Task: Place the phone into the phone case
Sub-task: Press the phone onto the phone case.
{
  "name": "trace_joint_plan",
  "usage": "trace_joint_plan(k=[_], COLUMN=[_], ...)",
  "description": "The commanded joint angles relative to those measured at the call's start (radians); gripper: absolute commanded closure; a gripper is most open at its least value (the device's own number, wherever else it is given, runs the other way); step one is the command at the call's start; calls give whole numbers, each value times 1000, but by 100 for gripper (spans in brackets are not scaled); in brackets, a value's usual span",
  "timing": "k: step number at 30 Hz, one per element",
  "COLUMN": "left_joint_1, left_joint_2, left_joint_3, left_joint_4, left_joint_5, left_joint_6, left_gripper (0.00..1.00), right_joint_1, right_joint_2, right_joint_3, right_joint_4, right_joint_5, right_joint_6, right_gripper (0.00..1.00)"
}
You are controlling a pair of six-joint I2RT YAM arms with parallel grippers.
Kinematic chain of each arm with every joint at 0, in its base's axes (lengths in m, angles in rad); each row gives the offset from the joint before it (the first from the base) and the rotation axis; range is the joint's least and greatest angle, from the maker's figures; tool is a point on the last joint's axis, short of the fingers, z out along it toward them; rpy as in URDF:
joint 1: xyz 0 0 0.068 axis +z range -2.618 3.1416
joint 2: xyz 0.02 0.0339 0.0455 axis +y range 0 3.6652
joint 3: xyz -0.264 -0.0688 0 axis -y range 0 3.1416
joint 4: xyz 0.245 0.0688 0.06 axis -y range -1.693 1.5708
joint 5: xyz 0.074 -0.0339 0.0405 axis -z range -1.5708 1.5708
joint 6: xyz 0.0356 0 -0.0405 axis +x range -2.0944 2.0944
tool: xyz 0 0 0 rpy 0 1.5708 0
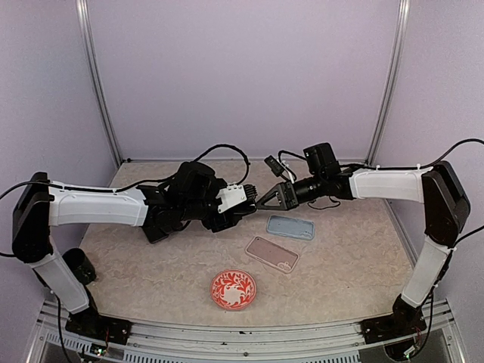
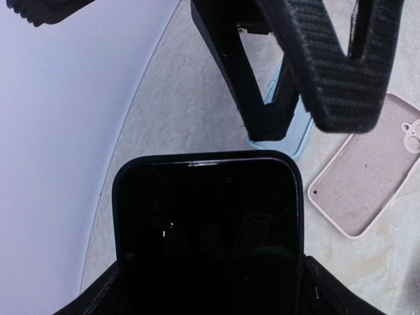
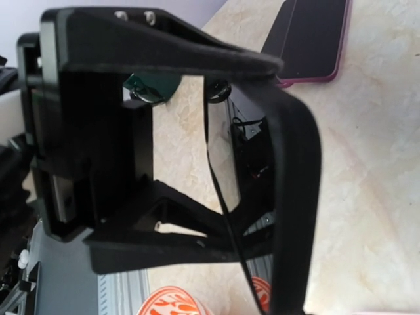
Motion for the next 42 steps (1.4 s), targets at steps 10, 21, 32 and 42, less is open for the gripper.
trace_joint_plan(k=[10,21,32,42], left_joint_1=[2,2,1,11], left_joint_2=[-36,-33,-12,69], left_joint_3=[14,14,30,112], left_joint_4=[50,54,53,23], left_joint_5=[-4,-8,-38,-135], left_joint_6=[-24,-38,-71,-152], left_gripper=[78,78,77,78], right_joint_1=[37,44,60,47], right_joint_2=[60,53,39,-9], right_joint_3=[51,37,77,64], right_joint_4=[21,50,-15,-64], right_joint_5=[80,143,253,350], right_joint_6=[29,49,9,-34], right_gripper=[50,94,88,35])
